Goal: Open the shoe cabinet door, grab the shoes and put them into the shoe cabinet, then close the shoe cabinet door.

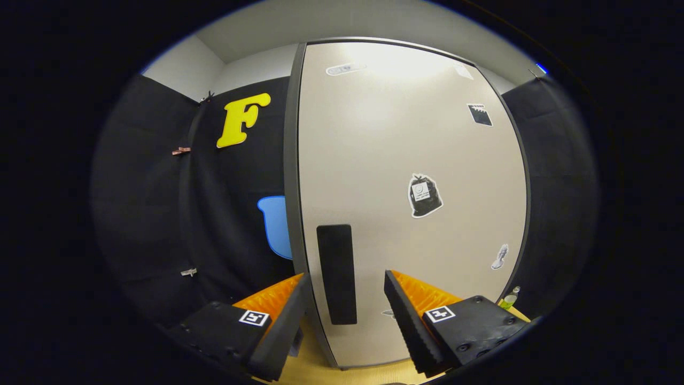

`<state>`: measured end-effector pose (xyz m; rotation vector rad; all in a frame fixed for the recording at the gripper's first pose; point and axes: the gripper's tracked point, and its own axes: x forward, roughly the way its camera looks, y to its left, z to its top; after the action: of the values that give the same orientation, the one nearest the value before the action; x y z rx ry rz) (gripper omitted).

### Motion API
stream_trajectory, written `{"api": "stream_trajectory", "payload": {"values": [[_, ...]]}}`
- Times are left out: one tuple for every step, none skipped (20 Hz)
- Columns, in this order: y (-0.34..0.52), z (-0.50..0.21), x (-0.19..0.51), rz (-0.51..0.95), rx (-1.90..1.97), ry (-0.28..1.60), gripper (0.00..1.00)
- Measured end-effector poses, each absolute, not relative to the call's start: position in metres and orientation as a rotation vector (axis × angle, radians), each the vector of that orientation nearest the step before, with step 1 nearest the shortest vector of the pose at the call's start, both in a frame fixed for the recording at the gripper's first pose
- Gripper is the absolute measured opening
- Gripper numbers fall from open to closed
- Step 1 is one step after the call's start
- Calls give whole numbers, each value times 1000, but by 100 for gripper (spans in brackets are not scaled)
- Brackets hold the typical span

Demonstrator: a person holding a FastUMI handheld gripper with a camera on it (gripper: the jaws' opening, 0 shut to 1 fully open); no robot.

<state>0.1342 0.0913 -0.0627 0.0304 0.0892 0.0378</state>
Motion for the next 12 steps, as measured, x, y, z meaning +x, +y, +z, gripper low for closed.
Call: {"api": "stream_trajectory", "payload": {"values": [[92, -68, 140, 32, 27, 100, 89], [90, -73, 147, 22, 21, 112, 88], [92, -77, 150, 21, 17, 118, 88], [91, -79, 154, 11, 11, 119, 78], [91, -83, 154, 10, 9, 127, 73], [96, -81, 157, 18, 10, 115, 66], [97, -78, 154, 17, 1, 105, 60], [96, -78, 155, 5, -14, 101, 40], [96, -79, 155, -5, -22, 95, 40], [96, -79, 154, -8, -20, 99, 36], [95, -80, 154, -10, -17, 100, 33], [95, -81, 150, -9, -11, 110, 29]]}}
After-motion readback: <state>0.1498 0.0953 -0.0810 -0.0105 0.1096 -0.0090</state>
